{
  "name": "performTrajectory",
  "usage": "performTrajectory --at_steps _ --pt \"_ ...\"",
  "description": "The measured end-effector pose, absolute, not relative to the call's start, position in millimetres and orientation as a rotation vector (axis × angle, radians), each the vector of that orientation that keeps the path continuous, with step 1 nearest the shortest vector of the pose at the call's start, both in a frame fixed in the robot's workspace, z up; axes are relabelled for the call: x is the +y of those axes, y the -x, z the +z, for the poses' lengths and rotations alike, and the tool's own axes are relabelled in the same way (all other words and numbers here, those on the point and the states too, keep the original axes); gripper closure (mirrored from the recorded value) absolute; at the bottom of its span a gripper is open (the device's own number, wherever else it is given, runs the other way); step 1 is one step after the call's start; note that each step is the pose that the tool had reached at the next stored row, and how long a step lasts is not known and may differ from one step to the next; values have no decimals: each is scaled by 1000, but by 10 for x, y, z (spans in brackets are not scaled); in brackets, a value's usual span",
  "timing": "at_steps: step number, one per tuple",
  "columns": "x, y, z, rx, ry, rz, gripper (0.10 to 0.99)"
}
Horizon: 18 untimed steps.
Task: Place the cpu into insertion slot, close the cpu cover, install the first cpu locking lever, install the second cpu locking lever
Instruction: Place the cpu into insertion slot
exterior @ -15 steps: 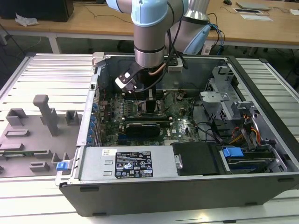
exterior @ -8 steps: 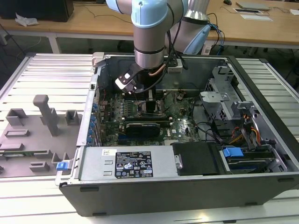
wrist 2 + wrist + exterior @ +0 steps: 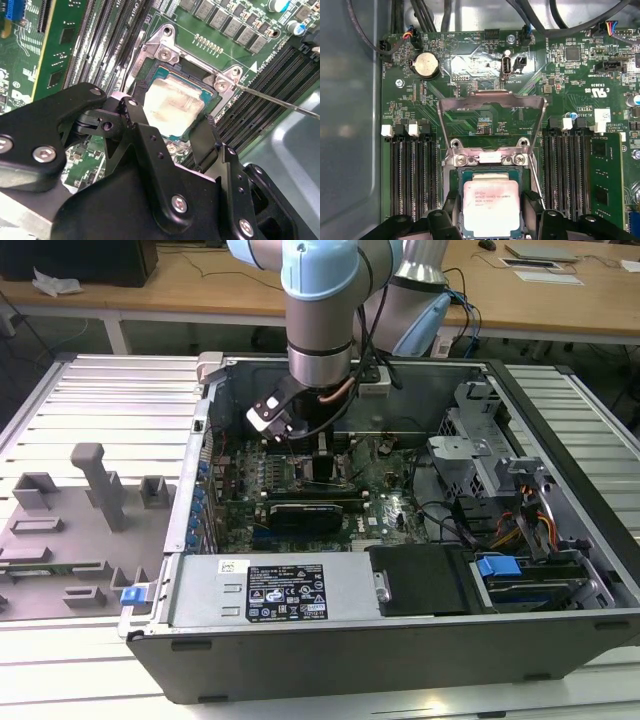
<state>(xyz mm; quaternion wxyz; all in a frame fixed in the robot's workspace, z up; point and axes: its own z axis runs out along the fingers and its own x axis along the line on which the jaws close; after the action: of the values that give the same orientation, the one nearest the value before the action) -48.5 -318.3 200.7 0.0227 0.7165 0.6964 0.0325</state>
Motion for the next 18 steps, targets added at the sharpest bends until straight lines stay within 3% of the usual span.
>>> performTrajectory --at_steps 18 --pt "-3182 485 2207 2157 -2219 100 471"
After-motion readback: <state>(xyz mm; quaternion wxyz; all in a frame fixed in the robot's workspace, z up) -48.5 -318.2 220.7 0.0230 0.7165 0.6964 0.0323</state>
